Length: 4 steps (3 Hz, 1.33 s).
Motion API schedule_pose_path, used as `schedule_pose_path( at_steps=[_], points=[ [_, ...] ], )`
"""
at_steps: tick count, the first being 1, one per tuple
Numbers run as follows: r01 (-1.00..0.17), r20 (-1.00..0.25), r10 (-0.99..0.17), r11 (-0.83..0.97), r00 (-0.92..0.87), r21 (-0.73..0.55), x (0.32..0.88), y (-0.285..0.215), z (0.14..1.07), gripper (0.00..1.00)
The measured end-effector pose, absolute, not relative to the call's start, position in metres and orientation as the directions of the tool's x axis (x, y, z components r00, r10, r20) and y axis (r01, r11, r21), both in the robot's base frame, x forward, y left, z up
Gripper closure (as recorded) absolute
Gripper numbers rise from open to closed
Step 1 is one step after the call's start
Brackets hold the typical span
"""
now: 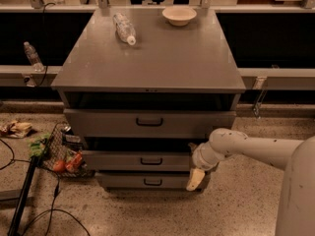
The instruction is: Open middle drawer
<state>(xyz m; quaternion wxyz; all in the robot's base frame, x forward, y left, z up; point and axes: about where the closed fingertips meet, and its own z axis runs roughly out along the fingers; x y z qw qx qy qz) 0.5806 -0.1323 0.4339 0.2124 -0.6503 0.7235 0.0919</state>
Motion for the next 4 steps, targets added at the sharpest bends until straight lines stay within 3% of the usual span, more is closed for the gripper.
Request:
schedule_pose_path(
  at_steps=[1,2,3,4],
  points=[
    [-0.982,-0.431,-0.899,0.145,-0.080,-0.121,0.584,-0.137,0.422,0.13],
    [-0.982,-0.475,-0.873,0.169,-0.111,-0.081,0.570,-0.140,0.419,0.45],
    [-0.986,-0.498,-0.859,0.161,-0.120,-0.040,0.549,-0.135,0.420,0.69],
    [-0.986,-0.498,-0.859,0.161,-0.120,-0.039,0.549,-0.135,0.431,0.98]
  ],
)
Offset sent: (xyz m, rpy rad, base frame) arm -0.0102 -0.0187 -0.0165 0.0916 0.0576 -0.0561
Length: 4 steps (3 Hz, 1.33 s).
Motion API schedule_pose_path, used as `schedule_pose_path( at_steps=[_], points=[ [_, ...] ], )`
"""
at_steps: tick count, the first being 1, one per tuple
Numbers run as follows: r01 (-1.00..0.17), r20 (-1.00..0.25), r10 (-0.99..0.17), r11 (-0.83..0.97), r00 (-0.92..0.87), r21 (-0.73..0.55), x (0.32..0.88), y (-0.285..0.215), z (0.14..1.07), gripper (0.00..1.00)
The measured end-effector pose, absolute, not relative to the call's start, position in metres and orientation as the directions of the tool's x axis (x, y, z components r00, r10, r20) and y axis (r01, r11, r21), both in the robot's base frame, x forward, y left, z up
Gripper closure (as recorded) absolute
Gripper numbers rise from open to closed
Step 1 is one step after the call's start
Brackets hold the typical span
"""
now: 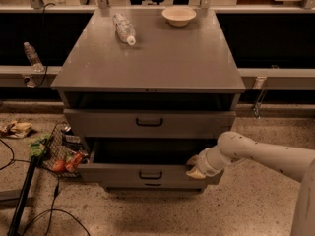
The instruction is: Open middle drawer
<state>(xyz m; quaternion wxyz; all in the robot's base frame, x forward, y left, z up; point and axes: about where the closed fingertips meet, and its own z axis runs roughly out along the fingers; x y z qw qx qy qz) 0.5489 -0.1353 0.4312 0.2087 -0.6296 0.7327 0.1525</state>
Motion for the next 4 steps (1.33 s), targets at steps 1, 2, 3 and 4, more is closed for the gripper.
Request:
schedule_pose_path(
  at_steps=[1,2,3,4],
  points=[
    [-0.986,-0.498,-0.859,0.161,-0.120,-0.039,0.549,-0.135,0.436,1.00],
    [-0.986,-0.498,-0.859,0.161,-0.120,-0.039,0.549,-0.135,0.437,0.82],
    [-0.987,-0.501,-0.851,0.151,-0.156,0.050,0.508,-0.122,0.438,0.59],
    [-0.987,-0.501,-0.851,0.150,-0.159,0.060,0.503,-0.121,0.438,0.36]
  ],
)
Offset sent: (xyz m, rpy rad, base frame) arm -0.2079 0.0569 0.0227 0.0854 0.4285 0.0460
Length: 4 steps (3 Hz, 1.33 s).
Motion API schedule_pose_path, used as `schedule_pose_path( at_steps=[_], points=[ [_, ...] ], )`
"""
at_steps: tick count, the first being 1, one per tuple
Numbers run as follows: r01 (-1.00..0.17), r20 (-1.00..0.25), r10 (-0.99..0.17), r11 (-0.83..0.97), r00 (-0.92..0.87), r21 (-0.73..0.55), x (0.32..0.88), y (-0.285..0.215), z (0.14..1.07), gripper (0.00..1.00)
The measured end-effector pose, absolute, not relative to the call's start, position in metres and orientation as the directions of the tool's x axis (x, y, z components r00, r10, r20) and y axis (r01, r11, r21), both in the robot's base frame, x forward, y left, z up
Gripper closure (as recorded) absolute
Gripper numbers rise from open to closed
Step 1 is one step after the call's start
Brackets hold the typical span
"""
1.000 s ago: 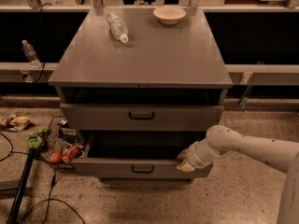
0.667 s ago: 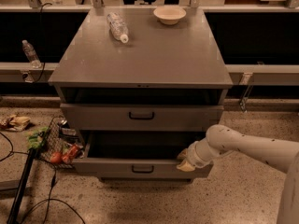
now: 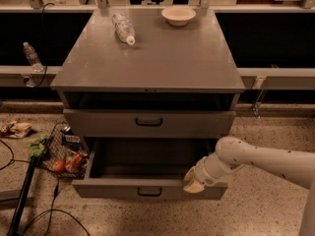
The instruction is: Open middle drawer
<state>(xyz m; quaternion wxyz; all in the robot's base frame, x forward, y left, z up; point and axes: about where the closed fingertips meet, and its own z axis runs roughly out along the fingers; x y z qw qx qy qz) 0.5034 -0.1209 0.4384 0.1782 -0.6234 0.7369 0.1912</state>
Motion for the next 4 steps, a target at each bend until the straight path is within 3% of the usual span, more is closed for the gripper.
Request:
schedule_pose_path(
  at_steps=[1,2,4],
  points=[
    [-0.980,-0.510,-0.839,0.132,-0.191,0.149,0.462,-0.103,0.445,0.05],
    [-0.965,-0.515,-0.829,0.108,-0.219,0.237,0.423,-0.082,0.451,0.00],
    [-0.969,-0.518,-0.829,0.105,-0.210,0.225,0.427,-0.079,0.449,0.00]
  ],
)
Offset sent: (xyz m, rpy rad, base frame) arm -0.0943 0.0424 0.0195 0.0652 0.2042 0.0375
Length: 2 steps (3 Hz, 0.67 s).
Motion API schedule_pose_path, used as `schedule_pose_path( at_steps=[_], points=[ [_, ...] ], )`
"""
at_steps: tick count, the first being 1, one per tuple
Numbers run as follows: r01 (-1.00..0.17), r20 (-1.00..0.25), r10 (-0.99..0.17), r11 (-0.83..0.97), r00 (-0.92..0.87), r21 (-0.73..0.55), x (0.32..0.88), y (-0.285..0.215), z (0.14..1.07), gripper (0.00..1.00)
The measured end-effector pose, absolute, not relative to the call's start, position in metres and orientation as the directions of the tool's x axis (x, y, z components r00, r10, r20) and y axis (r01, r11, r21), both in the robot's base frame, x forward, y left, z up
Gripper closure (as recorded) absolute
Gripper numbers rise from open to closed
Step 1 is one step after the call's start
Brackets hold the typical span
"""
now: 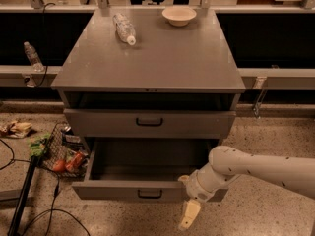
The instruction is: Open middle drawer
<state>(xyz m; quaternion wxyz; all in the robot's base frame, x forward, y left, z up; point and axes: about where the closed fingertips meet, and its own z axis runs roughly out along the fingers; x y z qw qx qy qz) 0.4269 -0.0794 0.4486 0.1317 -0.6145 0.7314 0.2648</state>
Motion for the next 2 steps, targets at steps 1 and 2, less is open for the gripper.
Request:
schedule_pose_path(
  at_steps=[1,2],
  points=[
    [-0.974,-0.523,-0.829,0.108,-0.199,0.198,0.435,-0.079,0.448,0.00],
    [-0.981,-0.528,-0.828,0.128,-0.187,0.147,0.450,-0.084,0.455,0.00]
  ],
)
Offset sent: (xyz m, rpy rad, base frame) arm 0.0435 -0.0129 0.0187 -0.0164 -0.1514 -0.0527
